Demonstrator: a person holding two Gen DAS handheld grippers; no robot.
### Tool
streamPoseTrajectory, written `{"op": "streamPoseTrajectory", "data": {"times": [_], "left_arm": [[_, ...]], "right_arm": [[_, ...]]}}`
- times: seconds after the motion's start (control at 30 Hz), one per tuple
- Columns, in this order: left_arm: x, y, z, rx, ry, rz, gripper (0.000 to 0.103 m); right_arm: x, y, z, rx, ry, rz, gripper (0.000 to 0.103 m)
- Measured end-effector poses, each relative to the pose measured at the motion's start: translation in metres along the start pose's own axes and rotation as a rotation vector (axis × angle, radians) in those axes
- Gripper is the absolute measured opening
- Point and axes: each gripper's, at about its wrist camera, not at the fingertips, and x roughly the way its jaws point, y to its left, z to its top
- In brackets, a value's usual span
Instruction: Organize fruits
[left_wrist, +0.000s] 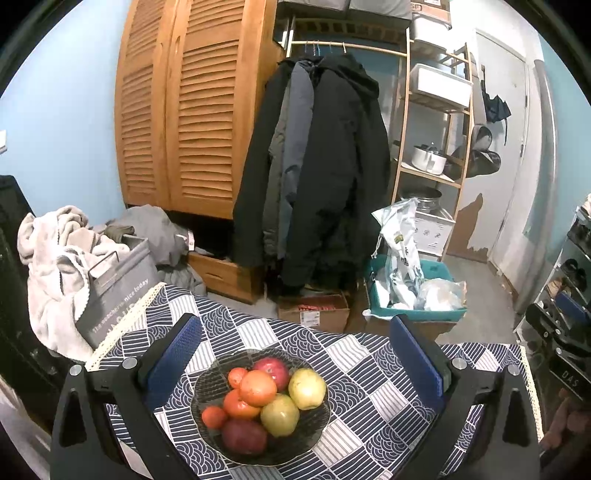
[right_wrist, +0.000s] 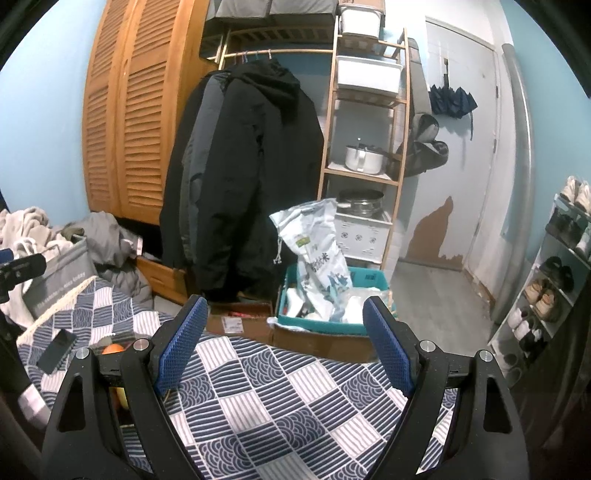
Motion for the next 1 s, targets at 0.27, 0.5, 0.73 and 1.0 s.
{"op": "streamPoseTrajectory", "data": {"times": [0.27,0.5,0.73,1.0], "left_arm": [[-0.0007,0.0004,-0.0003,0.000,0.000,0.004,0.102],[-0.0010,0.0011,-0.0016,-0.001,-0.003,0.006,0.102],[-0.0012,0.0028,-0.0041,0.003,-0.006,0.021,0.102],[-0.0032,0.0026,-0.0035,0.016,-0.012,0.029,0.102]], "right_arm": [[0.0002,0.0009,0.0002,-0.001,0.000,0.002,0.085],[0.0008,0.0012,0.0004,-0.003,0.002,0.002,0.085],[0.0014,0.0013,0.0006,-0.007,0.004,0.004,0.085],[0.0008,0.0017,0.0000,-0.008,0.003,0.002,0.085]]}}
